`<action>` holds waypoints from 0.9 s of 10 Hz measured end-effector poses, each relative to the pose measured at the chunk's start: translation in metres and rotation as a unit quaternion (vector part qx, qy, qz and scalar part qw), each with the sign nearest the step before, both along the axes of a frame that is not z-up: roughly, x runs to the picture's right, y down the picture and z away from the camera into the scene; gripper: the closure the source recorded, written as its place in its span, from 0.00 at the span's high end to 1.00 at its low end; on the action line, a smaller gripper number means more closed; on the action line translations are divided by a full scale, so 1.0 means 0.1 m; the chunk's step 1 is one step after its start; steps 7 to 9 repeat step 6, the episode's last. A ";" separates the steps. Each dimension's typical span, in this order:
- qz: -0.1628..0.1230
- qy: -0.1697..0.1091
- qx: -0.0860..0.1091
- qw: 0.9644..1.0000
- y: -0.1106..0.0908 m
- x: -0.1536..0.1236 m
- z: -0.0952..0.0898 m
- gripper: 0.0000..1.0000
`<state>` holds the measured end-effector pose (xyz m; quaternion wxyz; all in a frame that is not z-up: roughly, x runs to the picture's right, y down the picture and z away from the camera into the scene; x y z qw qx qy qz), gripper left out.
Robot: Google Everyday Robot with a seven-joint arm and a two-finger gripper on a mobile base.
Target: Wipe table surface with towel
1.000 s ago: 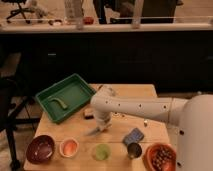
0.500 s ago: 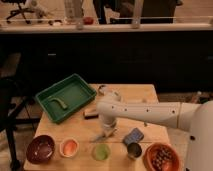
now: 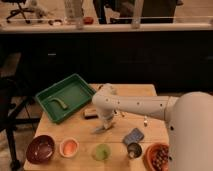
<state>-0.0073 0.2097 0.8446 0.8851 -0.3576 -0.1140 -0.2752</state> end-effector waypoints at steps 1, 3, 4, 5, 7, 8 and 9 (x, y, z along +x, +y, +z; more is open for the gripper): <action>-0.003 -0.004 0.000 1.000 -0.03 -0.15 0.02 0.00; -0.009 -0.014 -0.006 1.000 -0.06 -0.46 0.03 0.00; -0.009 -0.014 -0.006 1.000 -0.06 -0.47 0.03 0.01; -0.008 -0.013 -0.007 1.000 -0.06 -0.45 0.03 0.07; -0.008 -0.014 -0.006 1.000 -0.06 -0.46 0.03 0.15; -0.008 -0.014 -0.006 1.000 -0.06 -0.46 0.03 0.15; -0.008 -0.014 -0.006 1.000 -0.06 -0.46 0.03 0.15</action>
